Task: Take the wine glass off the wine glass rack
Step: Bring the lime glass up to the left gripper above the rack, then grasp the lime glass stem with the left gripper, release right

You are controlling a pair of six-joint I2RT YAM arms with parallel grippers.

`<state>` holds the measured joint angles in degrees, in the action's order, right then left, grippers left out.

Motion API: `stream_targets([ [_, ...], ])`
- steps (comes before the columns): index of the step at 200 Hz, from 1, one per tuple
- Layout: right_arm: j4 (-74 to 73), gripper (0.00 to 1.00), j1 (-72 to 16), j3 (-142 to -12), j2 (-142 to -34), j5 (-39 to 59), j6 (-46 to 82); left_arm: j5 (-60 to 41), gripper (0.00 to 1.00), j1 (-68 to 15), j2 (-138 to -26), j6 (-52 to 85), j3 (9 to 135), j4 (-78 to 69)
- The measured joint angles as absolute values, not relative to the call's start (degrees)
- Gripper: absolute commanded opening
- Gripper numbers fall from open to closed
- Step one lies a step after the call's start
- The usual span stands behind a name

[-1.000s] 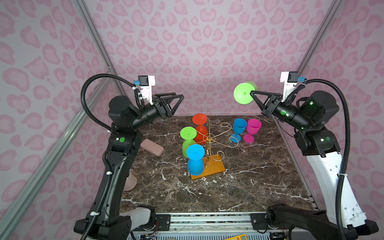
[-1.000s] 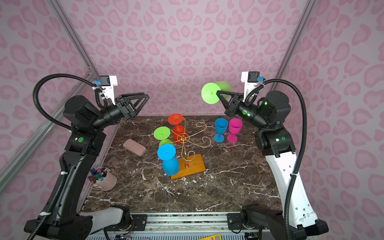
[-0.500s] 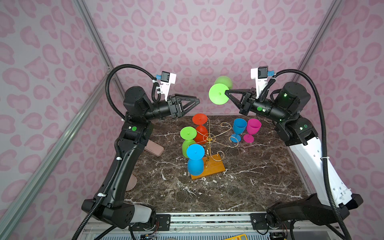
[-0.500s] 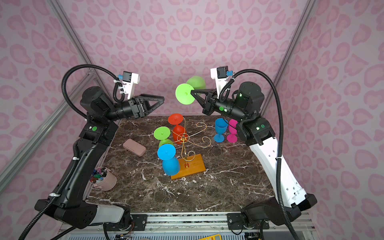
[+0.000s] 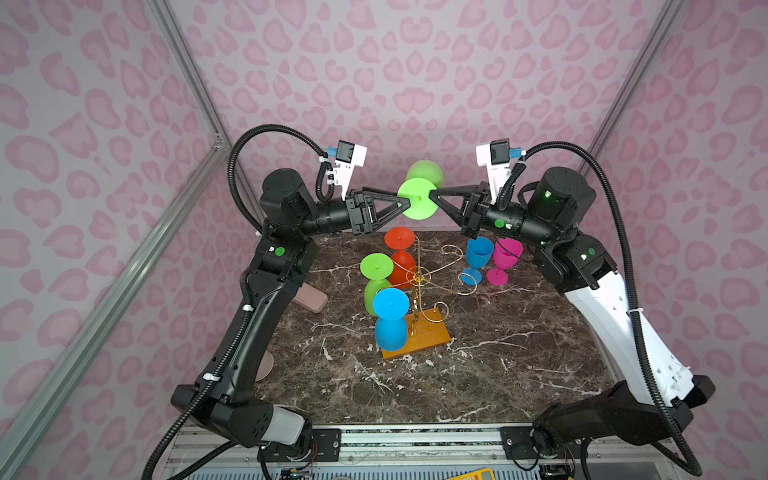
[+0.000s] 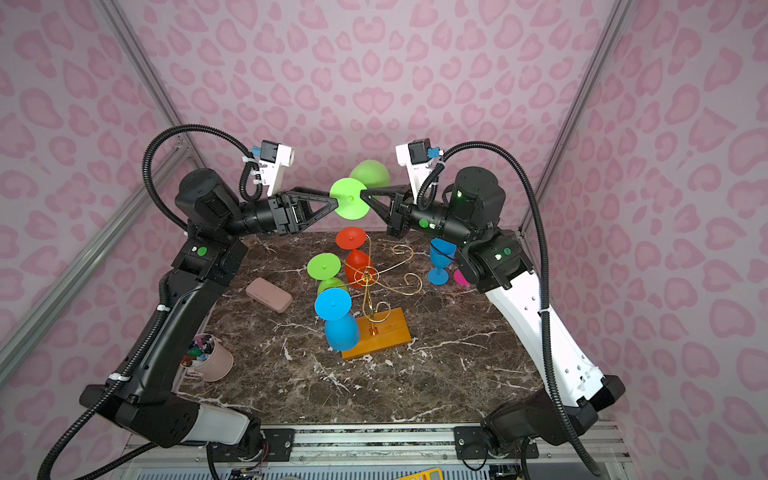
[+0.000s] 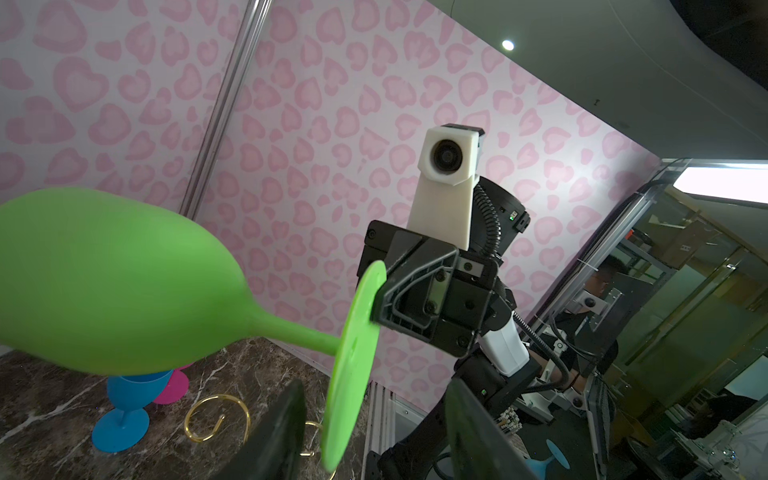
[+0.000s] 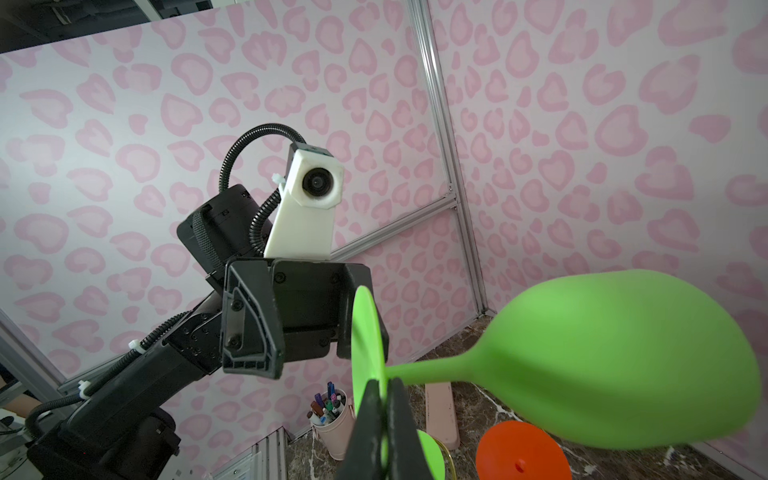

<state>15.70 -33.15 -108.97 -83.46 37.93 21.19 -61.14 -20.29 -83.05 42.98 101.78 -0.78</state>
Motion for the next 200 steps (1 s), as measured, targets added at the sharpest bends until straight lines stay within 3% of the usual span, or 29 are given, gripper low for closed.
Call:
stream_targets([
  [23,15.38,0.00,-33.76,-108.97,-83.77,37.69,21.19,-61.30,0.47,-20.67,-83.40,43.05,101.78,-0.93],
  [58,13.58,0.00,-34.02,-108.97,-84.42,37.67,21.45,-61.43,0.24,-21.17,-83.79,43.48,101.78,-0.93],
  [105,11.18,0.00,-34.57,-109.45,-85.17,38.15,22.31,-61.01,0.04,-21.21,-83.77,44.05,101.78,-0.99],
  [121,10.63,0.00,-34.72,-109.49,-85.19,38.00,22.68,-61.06,0.04,-21.21,-83.77,44.40,102.00,-1.37],
  [131,10.57,0.10,-34.76,-109.49,-85.12,37.93,22.70,-61.10,0.04,-21.21,-83.77,44.71,102.21,-1.39],
  [155,11.75,0.46,-34.81,-108.66,-83.57,36.47,21.15,-60.97,0.04,-21.43,-83.77,46.87,103.09,-1.43],
  [200,13.52,0.85,-34.00,-97.58,-72.97,27.75,13.08,-57.98,0.04,-21.47,-84.14,51.81,104.99,-3.18],
])
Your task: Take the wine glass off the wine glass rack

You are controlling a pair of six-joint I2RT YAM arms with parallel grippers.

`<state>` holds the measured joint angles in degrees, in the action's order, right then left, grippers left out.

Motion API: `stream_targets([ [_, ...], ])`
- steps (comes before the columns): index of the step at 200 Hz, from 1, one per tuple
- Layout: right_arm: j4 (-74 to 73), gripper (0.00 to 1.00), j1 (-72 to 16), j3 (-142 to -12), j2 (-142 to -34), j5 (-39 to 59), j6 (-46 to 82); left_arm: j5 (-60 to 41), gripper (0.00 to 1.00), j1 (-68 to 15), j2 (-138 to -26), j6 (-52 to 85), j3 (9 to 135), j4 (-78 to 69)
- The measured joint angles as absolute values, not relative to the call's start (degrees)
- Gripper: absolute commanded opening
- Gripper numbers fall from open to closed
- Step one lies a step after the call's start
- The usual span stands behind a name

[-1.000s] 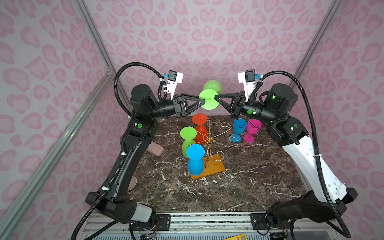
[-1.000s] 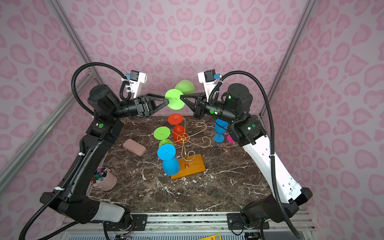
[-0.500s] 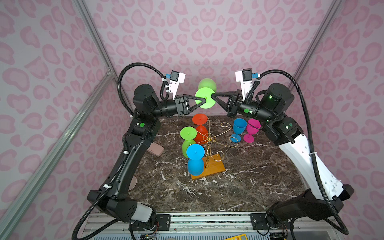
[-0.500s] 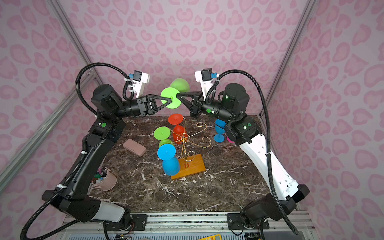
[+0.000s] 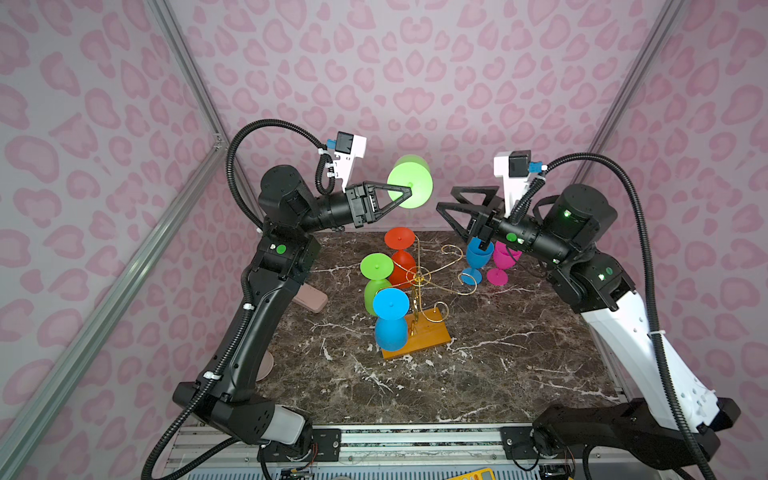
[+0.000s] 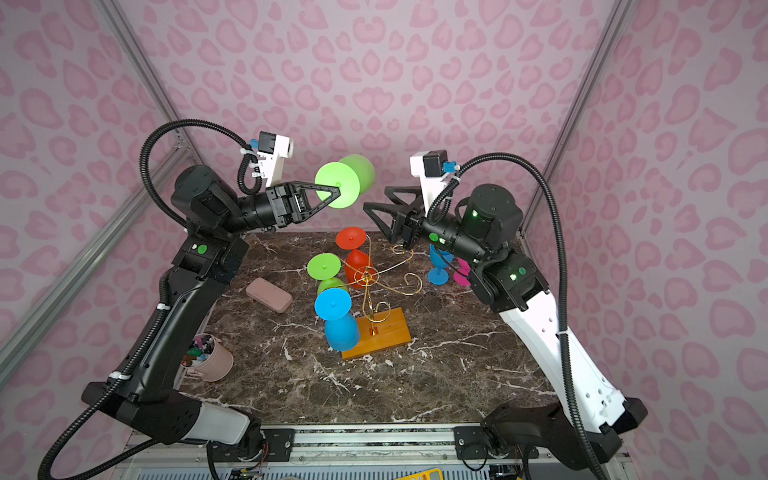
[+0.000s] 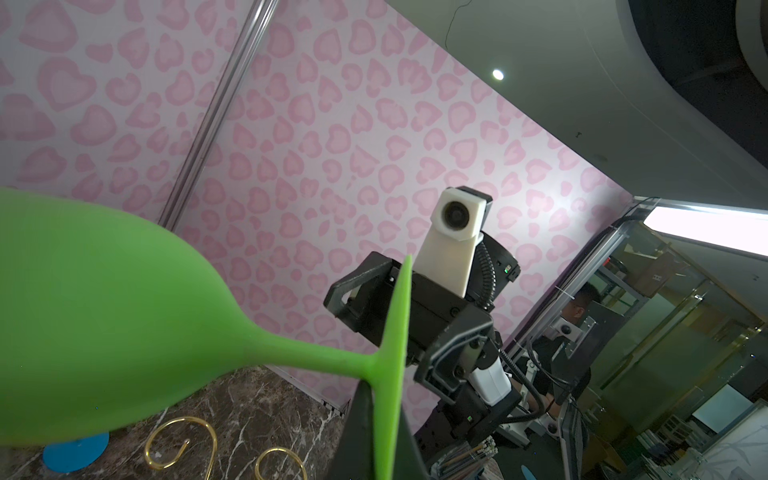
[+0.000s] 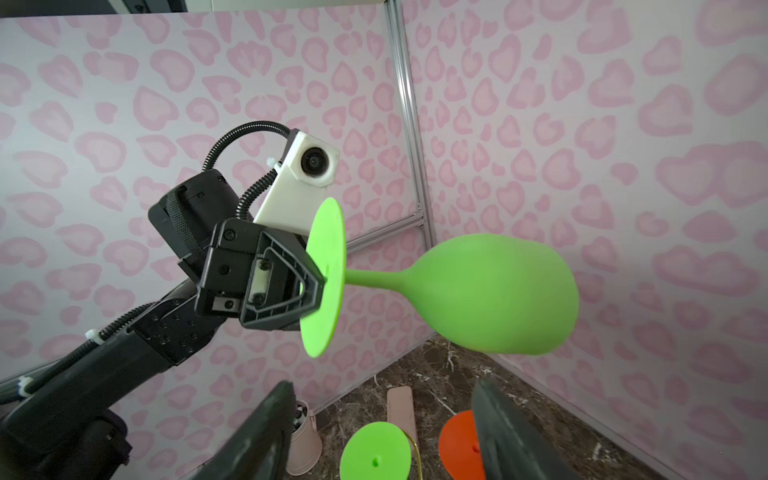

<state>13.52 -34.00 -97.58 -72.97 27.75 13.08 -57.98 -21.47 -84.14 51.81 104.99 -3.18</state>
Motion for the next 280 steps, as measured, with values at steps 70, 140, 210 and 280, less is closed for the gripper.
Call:
stream_targets([
  [70,1.72,0.99,-34.52,-80.51,-68.40,18.90,-4.78,-54.89,0.04,-21.43,-84.68,60.51,106.30,-4.47],
  [140,-13.72,0.99,-35.86,-85.36,-80.12,20.67,-14.46,-54.52,0.04,-21.37,-85.67,69.60,106.30,-10.85],
  [210,-22.11,0.99,-36.47,-91.81,-88.51,19.40,-16.14,-54.72,0.04,-21.37,-85.62,73.52,106.30,-12.14],
  [280,-23.24,0.95,-36.64,-94.63,-92.12,17.56,-16.23,-55.33,0.04,-21.34,-85.58,75.68,106.30,-12.45],
])
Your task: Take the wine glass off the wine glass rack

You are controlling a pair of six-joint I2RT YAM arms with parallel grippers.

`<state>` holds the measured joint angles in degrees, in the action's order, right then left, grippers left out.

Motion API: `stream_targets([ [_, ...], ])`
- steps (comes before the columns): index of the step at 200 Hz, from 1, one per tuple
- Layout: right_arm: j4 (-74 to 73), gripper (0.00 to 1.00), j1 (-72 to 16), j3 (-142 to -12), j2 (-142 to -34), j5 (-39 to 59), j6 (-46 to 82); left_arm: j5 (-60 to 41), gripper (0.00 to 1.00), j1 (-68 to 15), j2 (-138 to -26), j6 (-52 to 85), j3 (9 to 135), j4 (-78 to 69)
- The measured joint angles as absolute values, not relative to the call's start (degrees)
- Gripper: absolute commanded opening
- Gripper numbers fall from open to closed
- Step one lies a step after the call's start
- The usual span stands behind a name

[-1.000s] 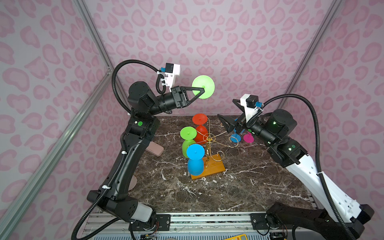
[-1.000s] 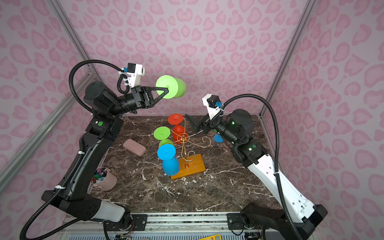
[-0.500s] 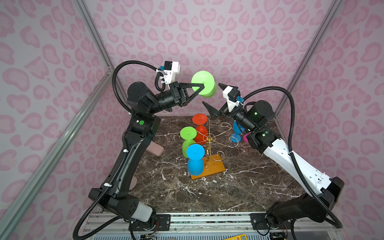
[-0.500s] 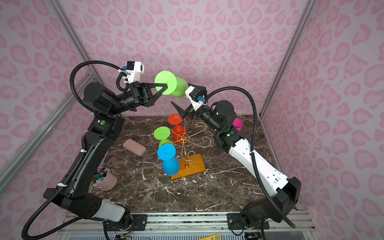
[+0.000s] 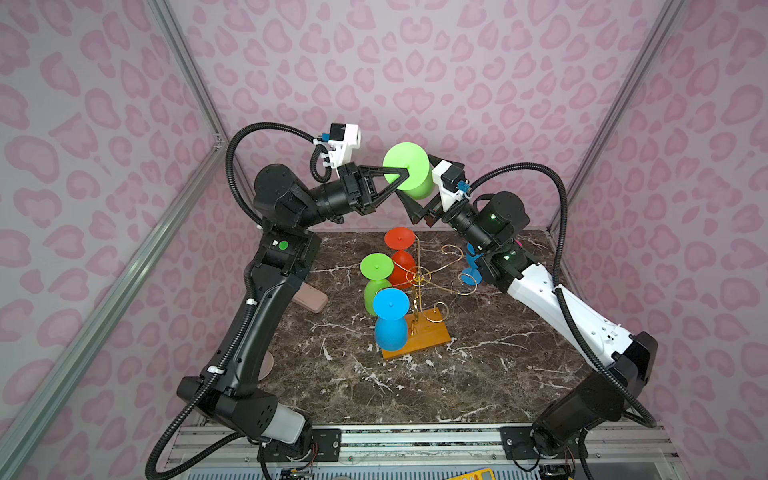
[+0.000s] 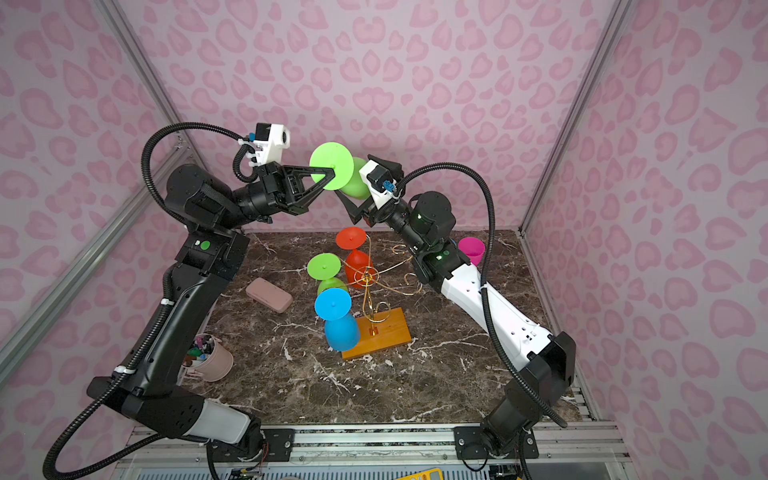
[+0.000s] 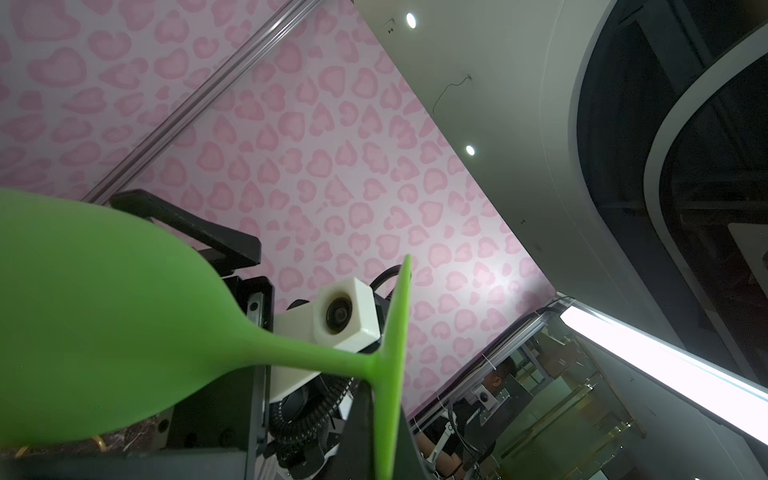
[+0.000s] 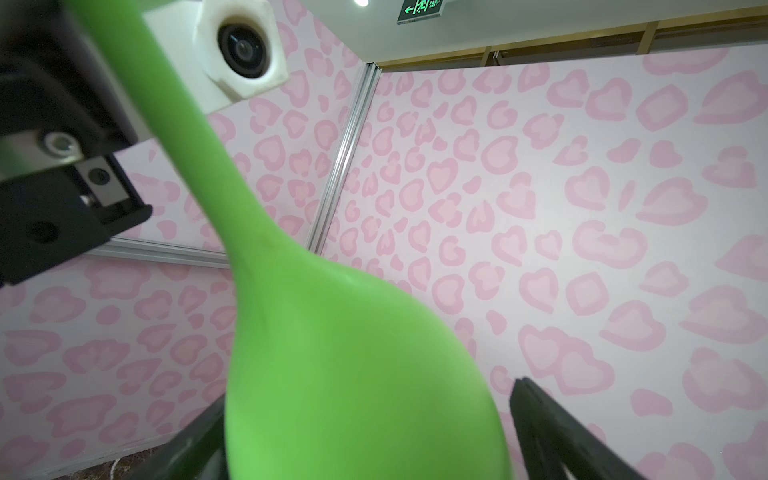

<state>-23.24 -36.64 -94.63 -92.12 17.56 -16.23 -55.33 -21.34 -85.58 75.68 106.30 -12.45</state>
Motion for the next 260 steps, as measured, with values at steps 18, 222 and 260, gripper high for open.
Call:
stream_targets([
  [18,-23.53,0.93,-36.71,-94.72,-92.25,17.34,-16.23,-55.48,0.04,-21.34,-85.58,76.44,106.30,-13.04],
  [222,17.37,0.66,-33.85,-104.07,-77.38,7.75,-11.20,-44.77,0.60,-20.03,-80.01,53.80,96.75,-13.15],
  [260,34.20,0.63,-33.36,-113.38,-79.59,6.04,-10.59,-32.95,0.57,-22.22,-76.05,28.82,90.89,-13.85],
])
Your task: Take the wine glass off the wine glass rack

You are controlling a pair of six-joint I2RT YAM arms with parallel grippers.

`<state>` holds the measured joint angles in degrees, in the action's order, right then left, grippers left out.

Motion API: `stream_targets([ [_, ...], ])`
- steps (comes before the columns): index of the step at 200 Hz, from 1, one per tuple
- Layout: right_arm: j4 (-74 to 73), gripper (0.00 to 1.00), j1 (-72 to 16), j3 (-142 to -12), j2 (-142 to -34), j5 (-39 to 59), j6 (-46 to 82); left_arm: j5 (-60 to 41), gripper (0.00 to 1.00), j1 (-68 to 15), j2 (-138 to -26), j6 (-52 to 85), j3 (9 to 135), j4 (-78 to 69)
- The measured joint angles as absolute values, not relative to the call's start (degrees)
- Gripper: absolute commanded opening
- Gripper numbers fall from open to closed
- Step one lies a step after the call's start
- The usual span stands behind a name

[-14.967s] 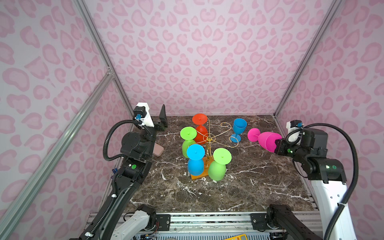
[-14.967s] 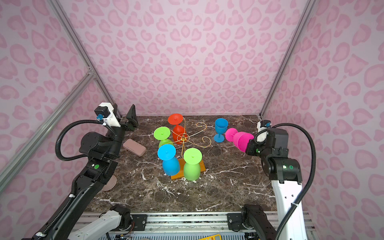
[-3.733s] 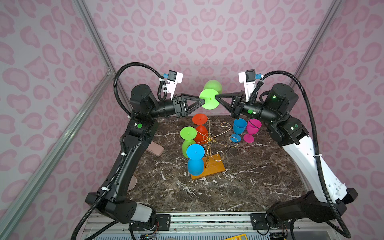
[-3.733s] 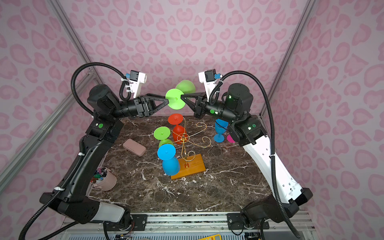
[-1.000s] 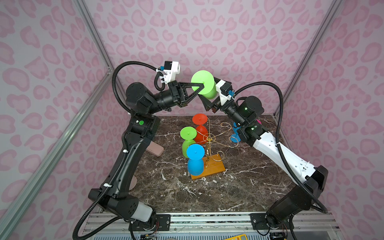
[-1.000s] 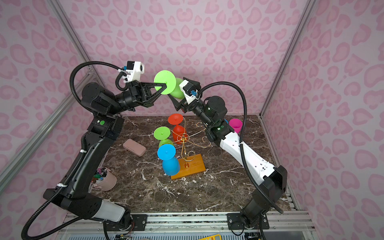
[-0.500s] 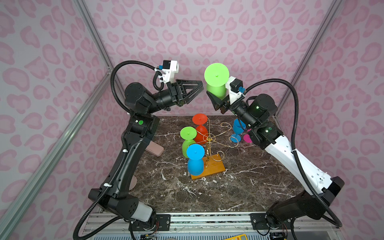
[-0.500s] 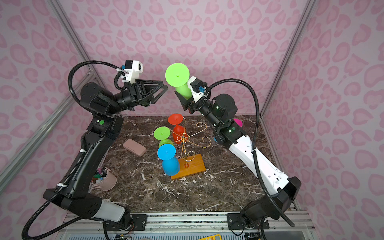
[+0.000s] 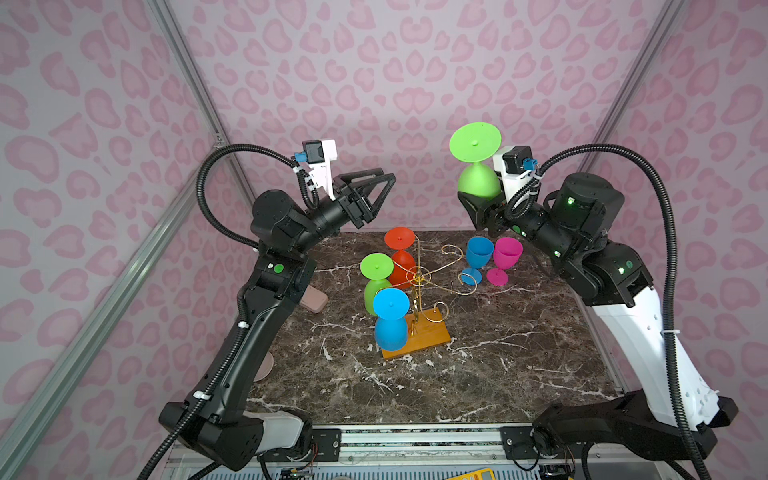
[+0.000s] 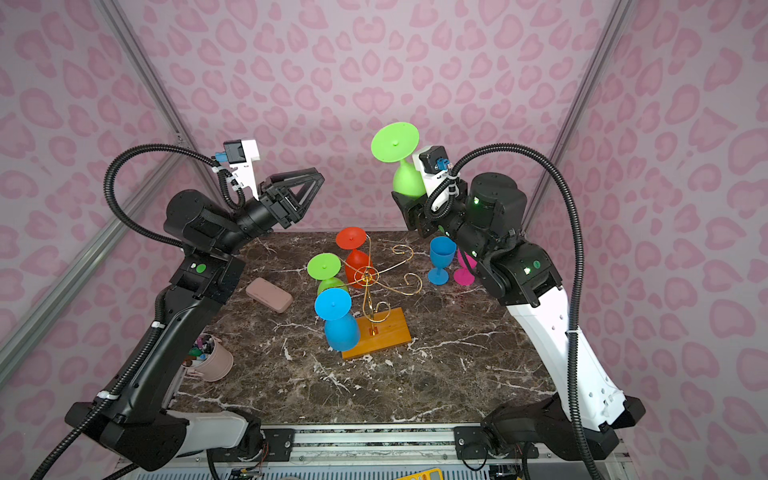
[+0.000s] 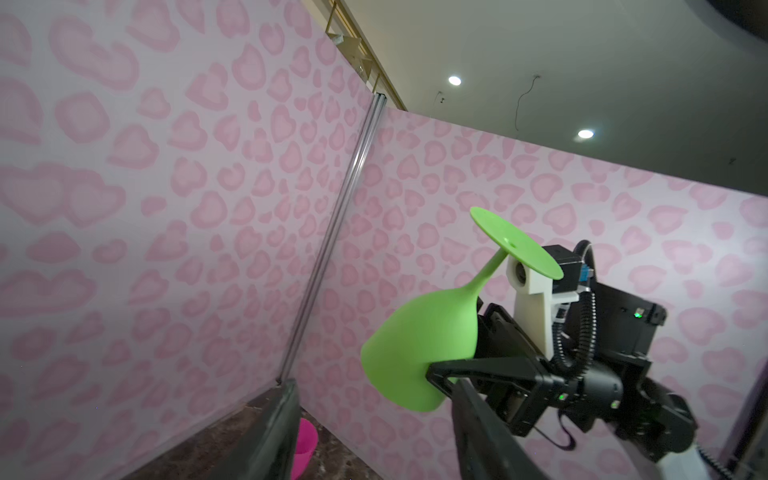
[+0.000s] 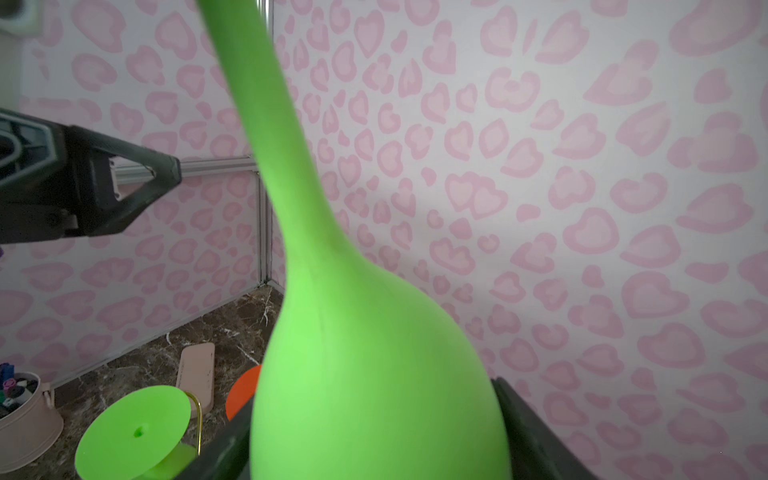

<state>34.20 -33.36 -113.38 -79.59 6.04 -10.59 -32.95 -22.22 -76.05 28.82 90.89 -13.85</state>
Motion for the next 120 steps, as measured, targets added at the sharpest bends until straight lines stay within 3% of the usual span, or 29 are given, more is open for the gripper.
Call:
stream_targets([
  [66,49.91,0.58,-33.98,-121.14,-84.99,7.55,-9.61,-31.97,0.51,-24.91,-76.27,-13.08,86.91,-17.98],
  [120,55.18,0.55,-36.34,-125.75,-89.84,9.58,-8.64,-34.72,0.48,-26.37,-77.67,-32.25,86.37,-18.98],
])
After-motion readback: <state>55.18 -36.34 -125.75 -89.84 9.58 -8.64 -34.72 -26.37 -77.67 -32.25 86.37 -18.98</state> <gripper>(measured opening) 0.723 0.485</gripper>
